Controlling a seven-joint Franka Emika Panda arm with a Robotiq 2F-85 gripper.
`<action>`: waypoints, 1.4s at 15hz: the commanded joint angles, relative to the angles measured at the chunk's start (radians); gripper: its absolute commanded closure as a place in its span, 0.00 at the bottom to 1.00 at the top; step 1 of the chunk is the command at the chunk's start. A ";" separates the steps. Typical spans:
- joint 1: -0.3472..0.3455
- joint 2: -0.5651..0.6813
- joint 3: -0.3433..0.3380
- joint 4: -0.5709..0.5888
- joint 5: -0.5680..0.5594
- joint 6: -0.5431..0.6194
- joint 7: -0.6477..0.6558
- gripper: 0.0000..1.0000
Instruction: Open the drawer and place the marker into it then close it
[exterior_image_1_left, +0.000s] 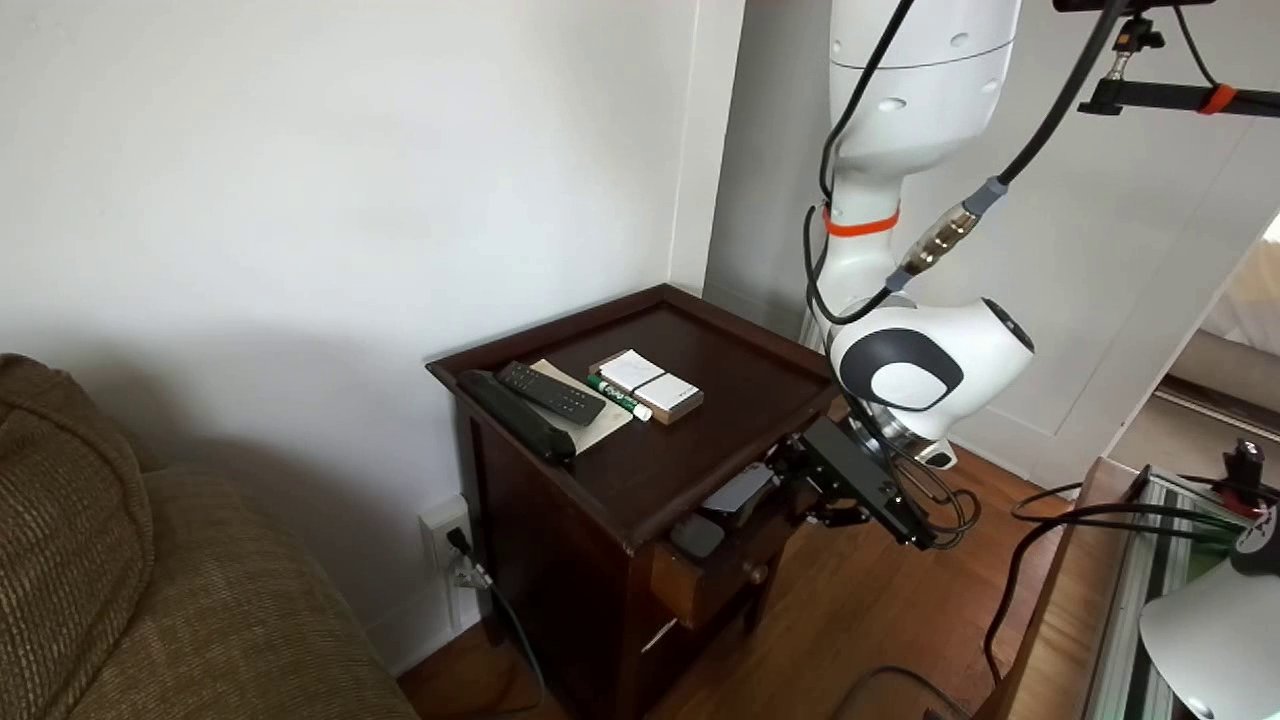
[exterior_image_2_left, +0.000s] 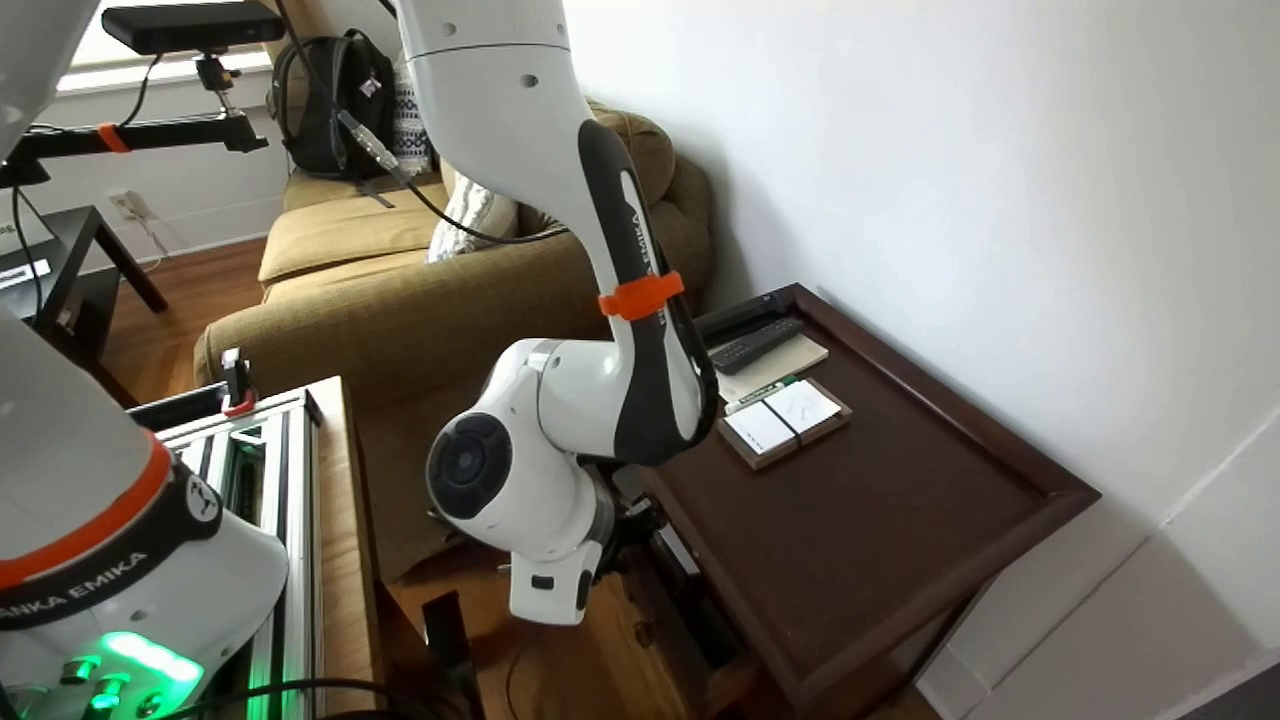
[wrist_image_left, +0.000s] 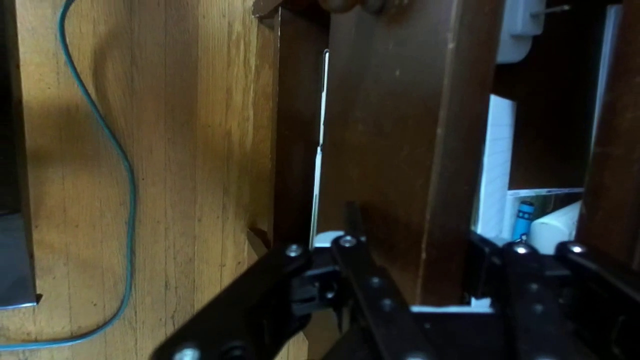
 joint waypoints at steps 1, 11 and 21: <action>-0.050 -0.012 0.073 -0.034 -0.129 0.080 0.061 0.90; -0.085 -0.021 0.130 -0.032 -0.323 0.194 0.258 0.92; -0.075 -0.015 0.124 -0.089 -0.287 0.157 0.226 0.92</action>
